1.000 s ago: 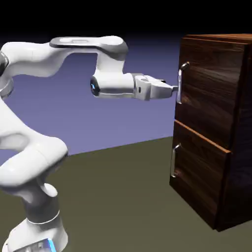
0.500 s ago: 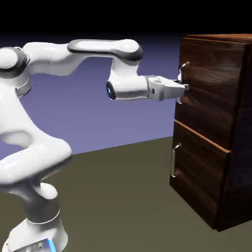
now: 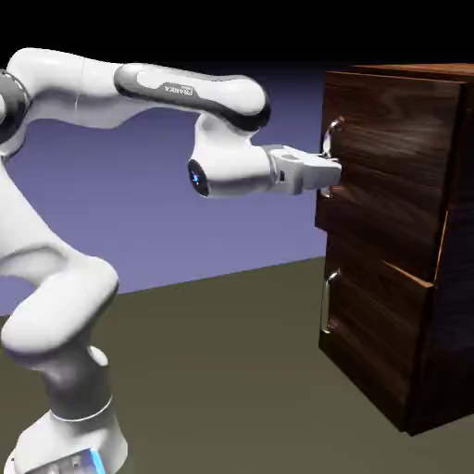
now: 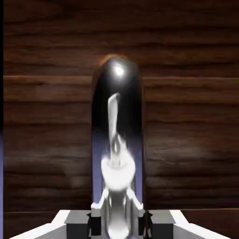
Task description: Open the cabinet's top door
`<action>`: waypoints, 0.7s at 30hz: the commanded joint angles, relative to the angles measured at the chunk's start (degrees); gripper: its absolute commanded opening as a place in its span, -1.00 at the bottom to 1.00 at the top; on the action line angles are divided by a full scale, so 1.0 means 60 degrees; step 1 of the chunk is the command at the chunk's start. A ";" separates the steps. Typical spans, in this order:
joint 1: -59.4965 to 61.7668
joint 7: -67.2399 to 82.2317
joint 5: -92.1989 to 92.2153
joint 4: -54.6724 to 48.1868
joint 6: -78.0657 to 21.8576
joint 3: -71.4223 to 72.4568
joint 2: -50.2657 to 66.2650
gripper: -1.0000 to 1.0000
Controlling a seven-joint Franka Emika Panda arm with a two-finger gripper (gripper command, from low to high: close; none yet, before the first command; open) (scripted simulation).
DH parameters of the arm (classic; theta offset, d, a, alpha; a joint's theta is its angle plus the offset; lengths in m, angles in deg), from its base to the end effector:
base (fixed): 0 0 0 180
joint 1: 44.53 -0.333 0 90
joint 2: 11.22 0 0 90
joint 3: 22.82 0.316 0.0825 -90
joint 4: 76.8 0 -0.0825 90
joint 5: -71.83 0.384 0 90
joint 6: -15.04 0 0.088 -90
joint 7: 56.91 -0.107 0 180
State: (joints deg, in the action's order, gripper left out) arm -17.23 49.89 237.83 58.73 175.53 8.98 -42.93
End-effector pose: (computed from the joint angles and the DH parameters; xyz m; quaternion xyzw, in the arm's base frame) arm 0.4265 0.0470 0.5241 -0.6685 0.2339 -0.6421 0.2935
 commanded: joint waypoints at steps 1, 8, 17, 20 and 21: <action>-0.0348 0.0140 0.0173 0.0048 0.0002 -0.0325 0.0044 -1.00; -0.2279 -0.1529 -0.2469 0.1155 -0.0591 -0.2291 -0.0610 -1.00; -0.3778 -0.3796 -0.6207 0.2543 -0.1725 -0.4445 -0.1815 -1.00; -0.4024 -0.4480 -0.7453 0.2925 -0.2219 -0.5102 -0.2217 -1.00; -0.4077 -0.4699 -0.7869 0.3041 -0.2404 -0.5318 -0.2345 -1.00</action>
State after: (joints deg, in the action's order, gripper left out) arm -41.70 21.66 190.41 76.97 161.05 -22.91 -57.02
